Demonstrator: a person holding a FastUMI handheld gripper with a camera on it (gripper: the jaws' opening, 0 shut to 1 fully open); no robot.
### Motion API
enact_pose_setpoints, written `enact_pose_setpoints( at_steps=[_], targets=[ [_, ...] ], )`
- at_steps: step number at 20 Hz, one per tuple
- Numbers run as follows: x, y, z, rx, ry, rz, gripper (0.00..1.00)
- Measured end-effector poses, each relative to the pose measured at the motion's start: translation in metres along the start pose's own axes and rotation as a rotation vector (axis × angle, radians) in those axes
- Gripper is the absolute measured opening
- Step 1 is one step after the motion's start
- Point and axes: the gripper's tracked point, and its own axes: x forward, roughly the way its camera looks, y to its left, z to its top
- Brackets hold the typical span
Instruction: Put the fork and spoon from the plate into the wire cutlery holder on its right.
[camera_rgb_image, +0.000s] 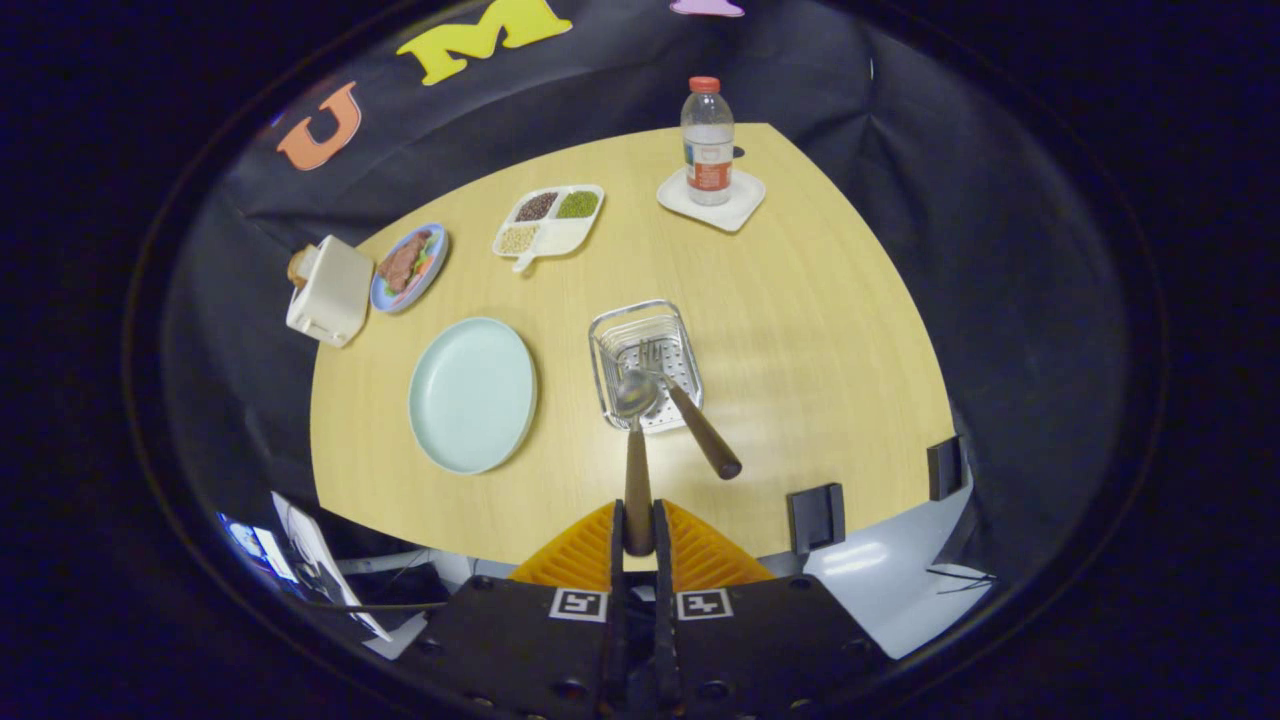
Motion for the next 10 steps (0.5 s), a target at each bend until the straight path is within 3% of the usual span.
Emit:
enact_pose_setpoints(
  at_steps=[1,7,10],
  targets=[
    [-0.004,0.004,0.004,0.011,-0.013,0.020,0.13],
    [-0.025,0.015,0.013,-0.041,-0.137,0.046,0.93],
    [-0.046,0.018,0.027,-0.159,-0.296,-0.002,0.97]
  ],
)
